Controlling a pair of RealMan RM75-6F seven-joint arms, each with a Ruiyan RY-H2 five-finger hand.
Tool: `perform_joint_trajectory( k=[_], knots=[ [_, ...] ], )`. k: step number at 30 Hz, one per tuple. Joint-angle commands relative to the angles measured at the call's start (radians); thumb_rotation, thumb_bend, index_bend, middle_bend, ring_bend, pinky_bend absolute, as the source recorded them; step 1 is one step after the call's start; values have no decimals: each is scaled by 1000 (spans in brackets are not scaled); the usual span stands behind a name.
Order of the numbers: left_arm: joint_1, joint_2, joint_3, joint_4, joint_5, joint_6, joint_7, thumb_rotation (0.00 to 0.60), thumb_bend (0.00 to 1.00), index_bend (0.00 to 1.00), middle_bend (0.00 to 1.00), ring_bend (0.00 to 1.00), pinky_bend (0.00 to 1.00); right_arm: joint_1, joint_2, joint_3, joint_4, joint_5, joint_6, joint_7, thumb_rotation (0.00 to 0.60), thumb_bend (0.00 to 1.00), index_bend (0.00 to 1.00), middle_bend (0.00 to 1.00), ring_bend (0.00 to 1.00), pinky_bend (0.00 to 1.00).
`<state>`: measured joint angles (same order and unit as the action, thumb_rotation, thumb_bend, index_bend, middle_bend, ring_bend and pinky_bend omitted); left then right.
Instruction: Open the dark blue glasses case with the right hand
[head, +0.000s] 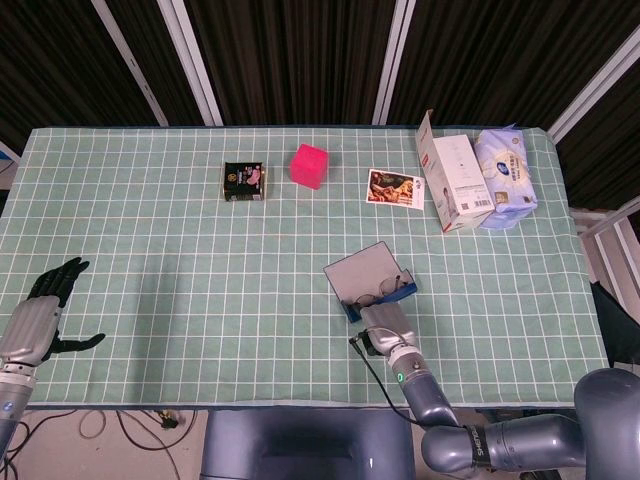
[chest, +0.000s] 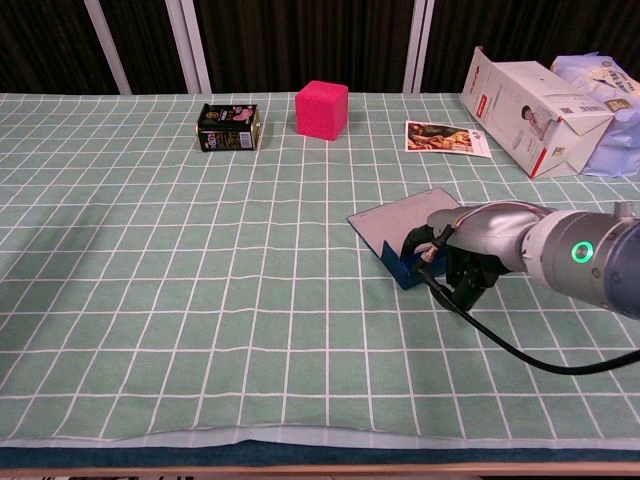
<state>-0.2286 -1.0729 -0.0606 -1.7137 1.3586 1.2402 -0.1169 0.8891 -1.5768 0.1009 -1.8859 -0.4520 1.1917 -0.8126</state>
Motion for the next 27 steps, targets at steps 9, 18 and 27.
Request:
perform_joint_trajectory(
  k=[9,18,27],
  knots=[
    [-1,-1,2,-2,-1,-1,5,600,0,0,0,0,0,-31,39,-88,-114,19,90,-73,600,612,304,935,1000,1000],
    [-1,-3,2,-4,1,0,8,600,0,0,0,0,0,-46,33,-115,-130,-1,227,-156,600,611,331,935,1000,1000],
    [2,-1,-4,-1,-3,10,-1,600,0,0,0,0,0,-41,13,-90,-104,105,328,-291,600,609,333,935,1000,1000]
  ],
)
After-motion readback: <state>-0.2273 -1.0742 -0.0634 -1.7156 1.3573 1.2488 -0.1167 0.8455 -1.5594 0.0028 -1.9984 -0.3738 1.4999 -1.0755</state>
